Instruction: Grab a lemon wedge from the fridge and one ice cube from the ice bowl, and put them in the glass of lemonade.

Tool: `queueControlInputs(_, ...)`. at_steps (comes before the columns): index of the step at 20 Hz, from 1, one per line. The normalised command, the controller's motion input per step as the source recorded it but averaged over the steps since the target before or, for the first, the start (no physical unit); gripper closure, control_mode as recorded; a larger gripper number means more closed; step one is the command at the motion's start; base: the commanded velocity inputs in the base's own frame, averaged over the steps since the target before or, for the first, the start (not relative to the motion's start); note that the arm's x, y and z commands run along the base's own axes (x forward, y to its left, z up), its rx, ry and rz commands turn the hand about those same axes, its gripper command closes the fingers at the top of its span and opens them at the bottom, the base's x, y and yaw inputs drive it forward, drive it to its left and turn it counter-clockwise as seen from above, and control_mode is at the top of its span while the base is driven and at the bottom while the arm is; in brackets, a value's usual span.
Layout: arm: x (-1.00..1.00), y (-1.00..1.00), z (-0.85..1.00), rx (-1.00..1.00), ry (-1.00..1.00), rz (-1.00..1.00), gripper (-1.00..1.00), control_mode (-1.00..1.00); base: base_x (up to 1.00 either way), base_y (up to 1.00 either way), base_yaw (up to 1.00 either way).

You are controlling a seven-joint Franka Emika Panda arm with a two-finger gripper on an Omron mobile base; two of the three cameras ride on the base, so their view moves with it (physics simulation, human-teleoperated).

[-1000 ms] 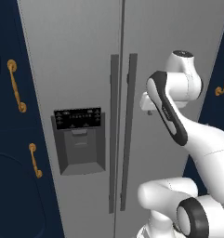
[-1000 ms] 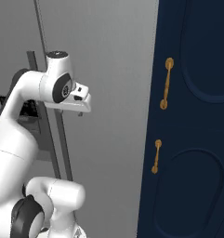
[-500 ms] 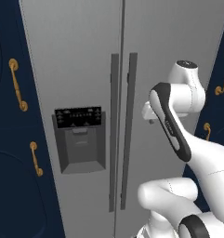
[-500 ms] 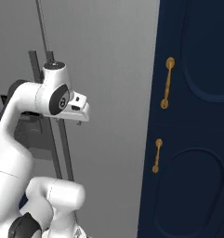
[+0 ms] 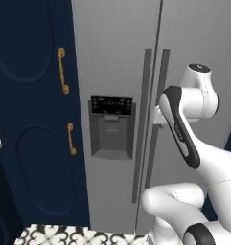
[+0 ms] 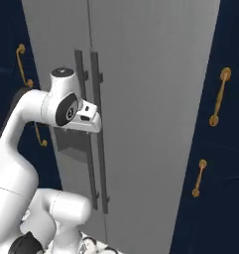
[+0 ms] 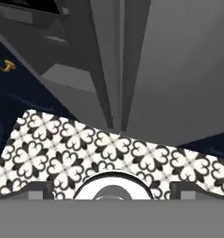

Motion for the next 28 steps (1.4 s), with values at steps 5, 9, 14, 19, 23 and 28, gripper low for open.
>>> queueControlInputs(5,0.0,0.0,0.0,0.0,0.0,0.0,-1.0,1.0,0.31,0.23,0.71)
queueControlInputs(9,0.0,0.0,0.0,0.0,0.0,0.0,-1.0,1.0,0.68,0.32,0.7)
queueControlInputs(14,0.0,0.0,0.0,0.0,0.0,0.0,-1.0,1.0,0.82,0.41,0.64)
queueControlInputs(19,0.0,0.0,0.0,0.0,0.0,0.0,-1.0,1.0,0.85,0.43,0.62)
queueControlInputs(23,0.0,0.0,0.0,0.0,0.0,0.0,-1.0,1.0,0.95,0.2,0.48)
queueControlInputs(28,0.0,0.0,0.0,0.0,0.0,0.0,-1.0,1.0,0.85,0.0,0.35)
